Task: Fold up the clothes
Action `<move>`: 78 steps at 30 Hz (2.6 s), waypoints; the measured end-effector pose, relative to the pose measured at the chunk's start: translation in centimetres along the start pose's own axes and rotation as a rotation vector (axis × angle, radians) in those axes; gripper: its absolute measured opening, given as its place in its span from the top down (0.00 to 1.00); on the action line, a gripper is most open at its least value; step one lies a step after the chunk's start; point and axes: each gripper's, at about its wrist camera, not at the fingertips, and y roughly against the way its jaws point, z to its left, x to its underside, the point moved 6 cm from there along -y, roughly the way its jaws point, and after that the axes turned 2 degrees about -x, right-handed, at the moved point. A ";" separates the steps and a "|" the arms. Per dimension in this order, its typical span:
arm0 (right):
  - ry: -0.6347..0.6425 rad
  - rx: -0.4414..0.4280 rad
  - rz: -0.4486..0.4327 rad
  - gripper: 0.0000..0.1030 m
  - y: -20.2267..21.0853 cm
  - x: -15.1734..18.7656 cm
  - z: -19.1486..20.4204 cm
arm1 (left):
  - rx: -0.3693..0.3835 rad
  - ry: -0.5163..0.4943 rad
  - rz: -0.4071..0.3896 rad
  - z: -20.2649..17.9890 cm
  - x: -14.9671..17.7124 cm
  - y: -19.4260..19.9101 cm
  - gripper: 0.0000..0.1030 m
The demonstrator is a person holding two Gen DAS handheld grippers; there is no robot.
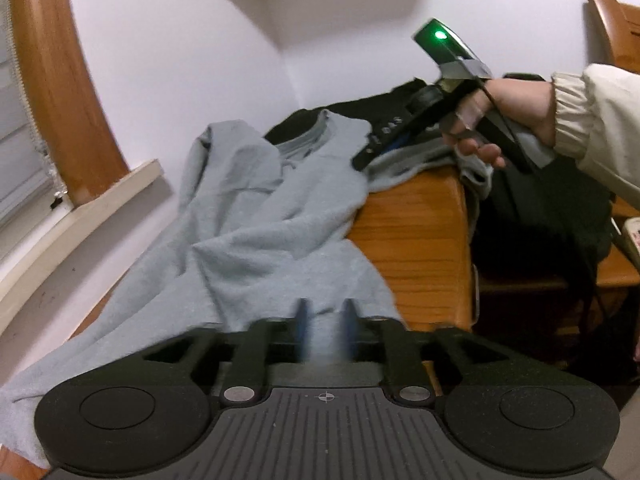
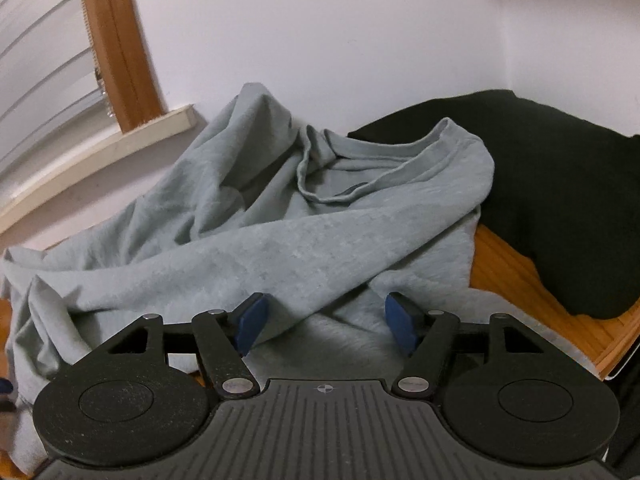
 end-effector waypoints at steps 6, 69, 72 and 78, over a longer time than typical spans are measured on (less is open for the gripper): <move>0.013 0.014 -0.015 0.36 0.0 0.1 0.0 | -0.017 -0.083 0.038 -2.7 -0.2 -1.8 0.35; 0.308 -0.076 0.101 0.48 2.1 1.7 3.8 | -0.081 0.026 0.044 8.6 2.8 -0.3 0.67; 0.340 -0.059 0.110 0.85 2.6 1.5 3.5 | -0.049 0.081 0.046 10.0 3.1 -0.7 0.96; 0.387 0.005 0.061 0.95 5.1 -0.5 1.9 | -0.087 0.168 -0.023 13.9 1.3 1.3 0.97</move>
